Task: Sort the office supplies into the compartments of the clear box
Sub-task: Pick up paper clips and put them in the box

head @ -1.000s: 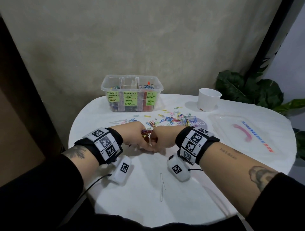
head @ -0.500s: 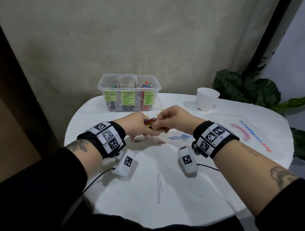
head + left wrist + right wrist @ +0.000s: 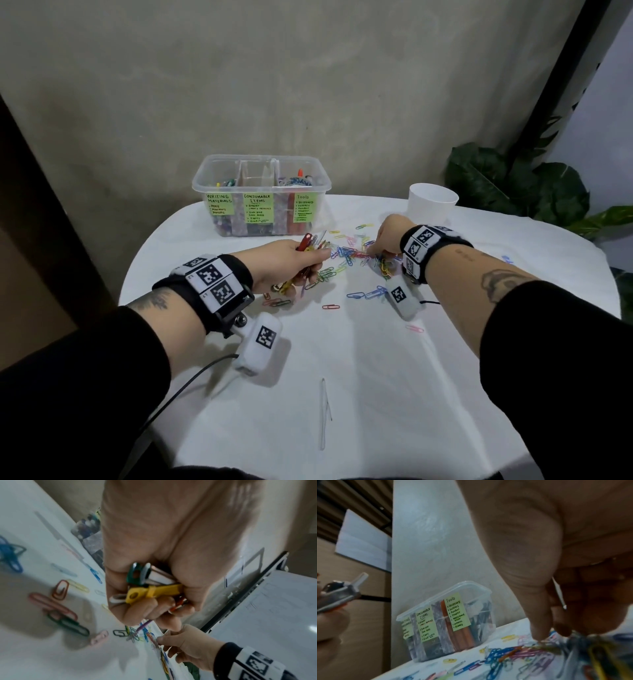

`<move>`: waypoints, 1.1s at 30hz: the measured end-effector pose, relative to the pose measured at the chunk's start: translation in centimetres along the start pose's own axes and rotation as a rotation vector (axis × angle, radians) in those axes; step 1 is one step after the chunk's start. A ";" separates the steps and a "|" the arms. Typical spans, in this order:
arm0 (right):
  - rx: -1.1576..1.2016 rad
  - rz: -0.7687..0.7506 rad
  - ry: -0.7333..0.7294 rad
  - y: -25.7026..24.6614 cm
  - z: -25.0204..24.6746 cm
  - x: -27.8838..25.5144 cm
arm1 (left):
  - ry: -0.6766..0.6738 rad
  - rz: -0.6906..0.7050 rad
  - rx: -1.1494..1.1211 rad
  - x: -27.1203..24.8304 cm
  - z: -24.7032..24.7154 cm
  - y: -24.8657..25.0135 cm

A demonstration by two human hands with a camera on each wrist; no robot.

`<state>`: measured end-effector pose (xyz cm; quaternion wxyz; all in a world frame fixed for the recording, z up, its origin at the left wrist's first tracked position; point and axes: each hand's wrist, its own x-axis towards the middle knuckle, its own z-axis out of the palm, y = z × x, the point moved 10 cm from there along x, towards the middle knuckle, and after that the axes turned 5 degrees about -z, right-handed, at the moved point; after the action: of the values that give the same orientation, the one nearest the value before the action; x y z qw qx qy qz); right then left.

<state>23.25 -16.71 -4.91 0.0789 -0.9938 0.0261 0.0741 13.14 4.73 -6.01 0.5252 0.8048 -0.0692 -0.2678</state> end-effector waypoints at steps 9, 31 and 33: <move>-0.161 -0.014 -0.073 -0.7 1.5 0.7 | -0.173 0.076 -0.111 -0.7 2.2 1.3; 0.270 -0.426 -0.176 -6.9 3.0 -10.2 | -0.531 0.212 1.022 -8.8 12.9 -1.4; 0.132 -0.481 -0.157 -9.1 3.7 -10.4 | -0.451 0.225 1.040 -8.3 11.9 -1.1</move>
<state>13.04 -6.70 -5.58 0.1606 -0.9554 -0.2121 0.1282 -0.07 -1.16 -7.67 0.0581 0.8678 -0.3872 -0.3060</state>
